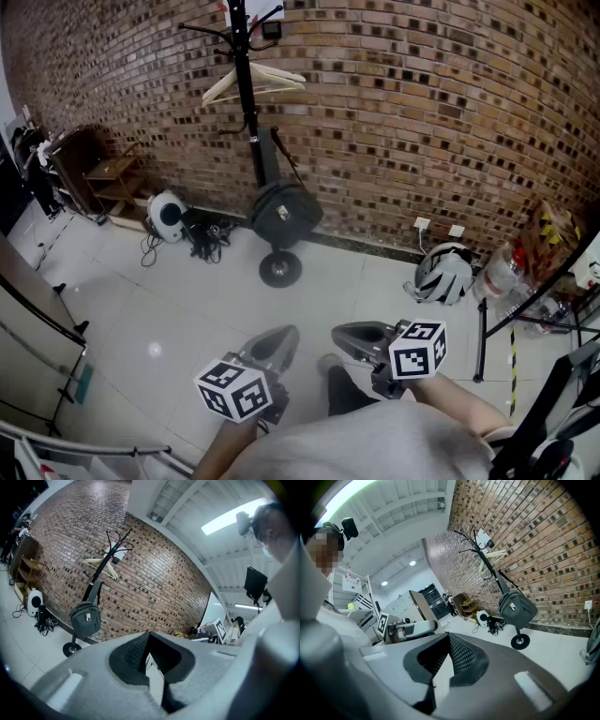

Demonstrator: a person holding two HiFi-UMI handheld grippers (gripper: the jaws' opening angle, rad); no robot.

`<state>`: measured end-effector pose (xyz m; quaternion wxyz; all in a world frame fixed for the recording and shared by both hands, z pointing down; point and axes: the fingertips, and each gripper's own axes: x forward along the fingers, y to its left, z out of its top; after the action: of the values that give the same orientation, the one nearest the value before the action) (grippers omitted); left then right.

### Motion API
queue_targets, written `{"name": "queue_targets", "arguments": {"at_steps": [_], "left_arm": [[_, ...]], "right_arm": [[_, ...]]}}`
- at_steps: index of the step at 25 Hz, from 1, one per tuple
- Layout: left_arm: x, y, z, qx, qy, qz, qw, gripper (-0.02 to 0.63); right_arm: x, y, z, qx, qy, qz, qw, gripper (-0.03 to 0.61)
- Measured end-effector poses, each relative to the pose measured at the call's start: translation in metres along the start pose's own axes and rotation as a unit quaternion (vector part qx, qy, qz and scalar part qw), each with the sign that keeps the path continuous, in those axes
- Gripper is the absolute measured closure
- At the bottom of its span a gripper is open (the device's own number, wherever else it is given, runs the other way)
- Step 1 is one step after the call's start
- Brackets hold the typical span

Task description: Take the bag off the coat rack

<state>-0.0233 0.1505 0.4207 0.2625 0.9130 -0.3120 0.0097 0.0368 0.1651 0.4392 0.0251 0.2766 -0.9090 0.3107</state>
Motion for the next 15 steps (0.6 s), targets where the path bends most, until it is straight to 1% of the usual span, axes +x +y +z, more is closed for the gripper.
{"name": "queue_targets", "arguments": {"at_steps": [4, 7, 11, 15], "left_arm": [[0.042, 0.035, 0.015, -0.003, 0.005, 0.011, 0.9999, 0.612], [0.08, 0.069, 0.033, -0.001, 0.004, 0.022, 0.9997, 0.612], [0.126, 0.125, 0.07, -0.006, 0.005, 0.046, 0.9989, 0.612], [0.174, 0.176, 0.111, -0.003, 0.006, 0.061, 0.9981, 0.612]], "right_arm": [[0.018, -0.051, 0.031, -0.001, -0.019, -0.001, 1.0, 0.58], [0.037, -0.097, 0.06, -0.004, -0.024, 0.005, 1.0, 0.58], [0.075, -0.156, 0.114, -0.011, -0.022, 0.015, 1.0, 0.58], [0.111, -0.205, 0.164, -0.026, -0.014, 0.026, 0.999, 0.58]]}}
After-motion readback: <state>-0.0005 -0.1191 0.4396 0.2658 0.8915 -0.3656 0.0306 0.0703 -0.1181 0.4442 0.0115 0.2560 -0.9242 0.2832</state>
